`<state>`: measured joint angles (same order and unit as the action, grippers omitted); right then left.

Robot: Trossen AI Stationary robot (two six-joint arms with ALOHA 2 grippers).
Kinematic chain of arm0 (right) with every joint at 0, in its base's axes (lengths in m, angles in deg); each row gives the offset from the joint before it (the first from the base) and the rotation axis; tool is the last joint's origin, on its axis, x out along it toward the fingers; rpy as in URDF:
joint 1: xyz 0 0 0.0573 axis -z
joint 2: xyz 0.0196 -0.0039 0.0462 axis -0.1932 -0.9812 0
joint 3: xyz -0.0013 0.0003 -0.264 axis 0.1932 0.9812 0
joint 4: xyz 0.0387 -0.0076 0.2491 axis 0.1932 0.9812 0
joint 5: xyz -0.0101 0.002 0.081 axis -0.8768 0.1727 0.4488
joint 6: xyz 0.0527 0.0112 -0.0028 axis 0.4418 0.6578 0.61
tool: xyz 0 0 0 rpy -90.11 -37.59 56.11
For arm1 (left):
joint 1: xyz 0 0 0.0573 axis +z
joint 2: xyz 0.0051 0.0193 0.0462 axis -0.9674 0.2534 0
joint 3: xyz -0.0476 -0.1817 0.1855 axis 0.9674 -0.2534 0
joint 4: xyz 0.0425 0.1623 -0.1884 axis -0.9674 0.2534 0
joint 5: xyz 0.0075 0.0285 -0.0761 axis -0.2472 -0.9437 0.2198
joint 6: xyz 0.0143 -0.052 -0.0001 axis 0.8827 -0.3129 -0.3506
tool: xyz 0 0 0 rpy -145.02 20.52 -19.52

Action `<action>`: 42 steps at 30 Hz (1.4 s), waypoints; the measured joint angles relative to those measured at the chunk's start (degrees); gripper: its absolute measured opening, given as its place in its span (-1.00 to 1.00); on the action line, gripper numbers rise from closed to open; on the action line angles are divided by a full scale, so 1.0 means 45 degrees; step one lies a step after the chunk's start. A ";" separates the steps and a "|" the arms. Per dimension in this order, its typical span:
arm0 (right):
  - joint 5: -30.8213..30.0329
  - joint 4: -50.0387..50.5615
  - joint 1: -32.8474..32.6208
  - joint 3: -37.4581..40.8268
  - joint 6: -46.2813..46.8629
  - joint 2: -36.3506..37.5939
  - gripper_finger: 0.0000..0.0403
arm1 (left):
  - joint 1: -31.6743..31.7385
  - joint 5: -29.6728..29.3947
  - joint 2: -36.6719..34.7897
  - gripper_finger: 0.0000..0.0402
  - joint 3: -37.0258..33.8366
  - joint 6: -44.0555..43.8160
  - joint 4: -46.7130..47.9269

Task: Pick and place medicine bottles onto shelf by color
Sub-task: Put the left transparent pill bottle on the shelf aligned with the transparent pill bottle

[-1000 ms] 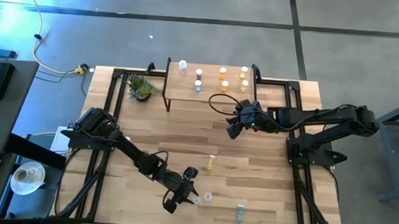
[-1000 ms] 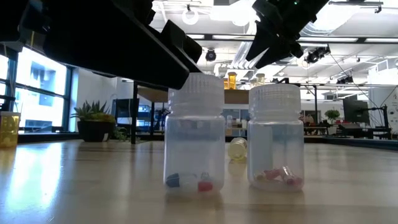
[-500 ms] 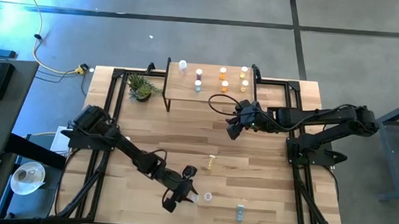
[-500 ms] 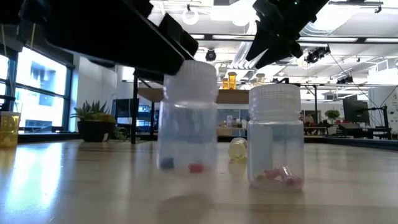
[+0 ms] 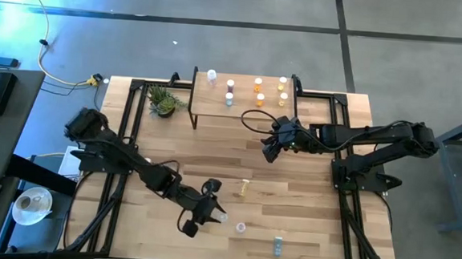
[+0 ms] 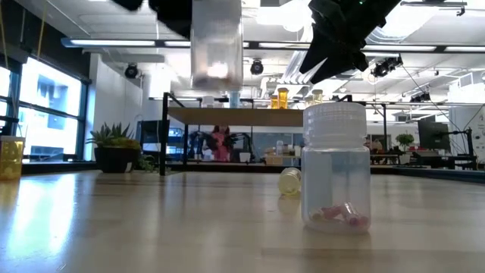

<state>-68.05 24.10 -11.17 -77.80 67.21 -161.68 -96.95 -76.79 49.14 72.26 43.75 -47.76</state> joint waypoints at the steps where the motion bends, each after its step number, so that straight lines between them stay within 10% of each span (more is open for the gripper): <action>1: -0.0001 0.0004 0.0000 0.0000 -0.0004 0.0000 0.06 | -0.0002 -0.0228 -0.0305 -0.37 0.0000 -0.0005 0.0385; 24: 0.0391 -0.1677 -0.0002 -0.0049 -0.1069 0.0015 0.06 | 0.2754 -0.3360 -0.6054 -0.37 -0.0008 0.0628 0.6209; 42: 0.0728 -0.1817 -0.0350 -0.0049 -0.1355 0.0015 0.06 | 1.0908 0.0437 -0.6390 -0.37 -0.0010 0.2126 0.5593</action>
<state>-64.77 15.92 -12.75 -78.02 61.11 -161.62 -47.86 -74.82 20.38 72.21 53.31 -22.59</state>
